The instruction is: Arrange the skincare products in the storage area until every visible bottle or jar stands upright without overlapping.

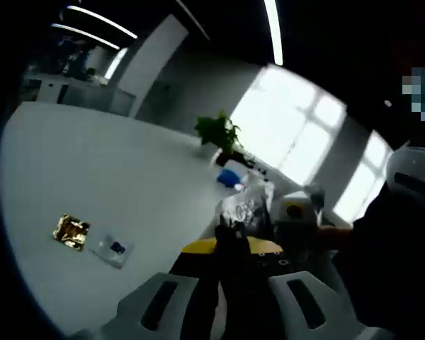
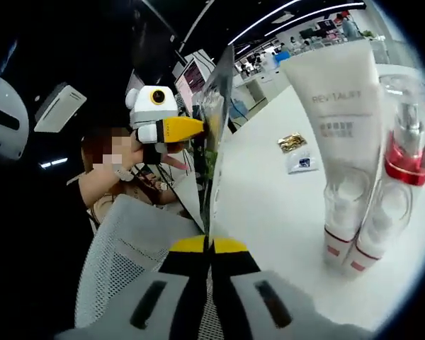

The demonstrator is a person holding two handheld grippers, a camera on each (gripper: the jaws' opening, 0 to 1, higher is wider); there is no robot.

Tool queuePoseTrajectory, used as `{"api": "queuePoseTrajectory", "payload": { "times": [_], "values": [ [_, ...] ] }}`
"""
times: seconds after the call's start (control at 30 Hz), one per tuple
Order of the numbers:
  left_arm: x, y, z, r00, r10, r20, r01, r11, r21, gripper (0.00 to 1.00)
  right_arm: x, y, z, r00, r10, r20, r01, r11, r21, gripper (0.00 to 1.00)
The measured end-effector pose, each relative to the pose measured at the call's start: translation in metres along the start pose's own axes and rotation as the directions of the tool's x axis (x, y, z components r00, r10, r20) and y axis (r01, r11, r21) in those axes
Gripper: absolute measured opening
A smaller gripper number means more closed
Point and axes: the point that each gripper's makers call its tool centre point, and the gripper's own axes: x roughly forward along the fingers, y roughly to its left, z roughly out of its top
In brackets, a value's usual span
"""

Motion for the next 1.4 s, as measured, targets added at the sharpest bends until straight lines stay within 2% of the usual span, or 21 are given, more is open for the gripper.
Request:
{"api": "queuePoseTrajectory", "payload": {
  "times": [0.03,0.13,0.33,0.4,0.43,0.53,0.57,0.67,0.77,0.93,1.03,1.1,1.23,1.33,1.4],
  "values": [
    [0.000,0.003,0.000,1.000,0.010,0.000,-0.010,1.000,-0.003,0.02,0.002,0.000,0.000,1.000,-0.003,-0.003,0.003,1.000,-0.001,0.01],
    [0.002,0.018,-0.006,0.997,0.070,-0.025,-0.071,0.997,-0.032,0.01,0.007,-0.001,0.000,1.000,-0.019,-0.017,0.018,1.000,-0.008,0.01],
    [0.008,0.039,-0.016,0.986,0.149,-0.075,-0.151,0.988,-0.030,0.00,0.014,-0.011,-0.002,0.997,-0.072,-0.040,0.071,0.997,-0.018,0.01],
    [0.010,0.048,-0.021,0.978,0.181,-0.101,-0.187,0.981,-0.052,0.00,0.016,-0.014,-0.002,0.995,-0.088,-0.046,0.087,0.996,-0.026,0.01],
    [0.012,0.052,-0.026,0.972,0.197,-0.131,-0.205,0.978,-0.046,0.00,0.016,-0.014,-0.004,0.994,-0.091,-0.057,0.089,0.995,-0.036,0.01],
    [0.015,0.059,-0.034,0.961,0.222,-0.167,-0.229,0.973,-0.024,0.00,0.020,-0.019,-0.011,0.989,-0.113,-0.097,0.109,0.993,-0.046,0.01],
    [0.018,0.066,-0.041,0.949,0.247,-0.196,-0.256,0.966,-0.023,0.00,0.021,-0.022,-0.013,0.986,-0.125,-0.107,0.120,0.991,-0.052,0.01],
    [0.024,0.072,-0.045,0.946,0.258,-0.196,-0.276,0.958,-0.073,0.00,0.022,-0.032,-0.020,0.975,-0.167,-0.149,0.156,0.984,-0.088,0.01],
    [0.030,0.077,-0.054,0.938,0.260,-0.228,-0.288,0.953,-0.097,0.00,0.022,-0.038,-0.027,0.964,-0.182,-0.192,0.169,0.982,-0.084,0.02],
    [0.039,0.083,-0.060,0.936,0.245,-0.251,-0.283,0.950,-0.130,0.00,0.023,-0.044,-0.037,0.951,-0.216,-0.222,0.193,0.973,-0.124,0.04],
    [0.045,0.086,-0.062,0.934,0.239,-0.265,-0.284,0.947,-0.148,0.00,0.020,-0.054,-0.046,0.930,-0.257,-0.264,0.222,0.963,-0.153,0.08],
    [0.048,0.089,-0.063,0.934,0.237,-0.269,-0.286,0.944,-0.162,0.00,0.018,-0.057,-0.048,0.923,-0.271,-0.274,0.234,0.959,-0.159,0.10],
    [0.047,0.092,-0.066,0.931,0.237,-0.277,-0.292,0.940,-0.178,0.00,0.014,-0.061,-0.049,0.917,-0.286,-0.279,0.251,0.955,-0.156,0.12],
    [0.045,0.094,-0.069,0.930,0.241,-0.277,-0.300,0.934,-0.193,0.00,0.009,-0.065,-0.057,0.895,-0.322,-0.310,0.270,0.942,-0.199,0.14],
    [0.044,0.098,-0.071,0.925,0.259,-0.279,-0.317,0.929,-0.190,0.00,0.007,-0.066,-0.059,0.888,-0.332,-0.318,0.276,0.938,-0.208,0.15]
  ]
}}
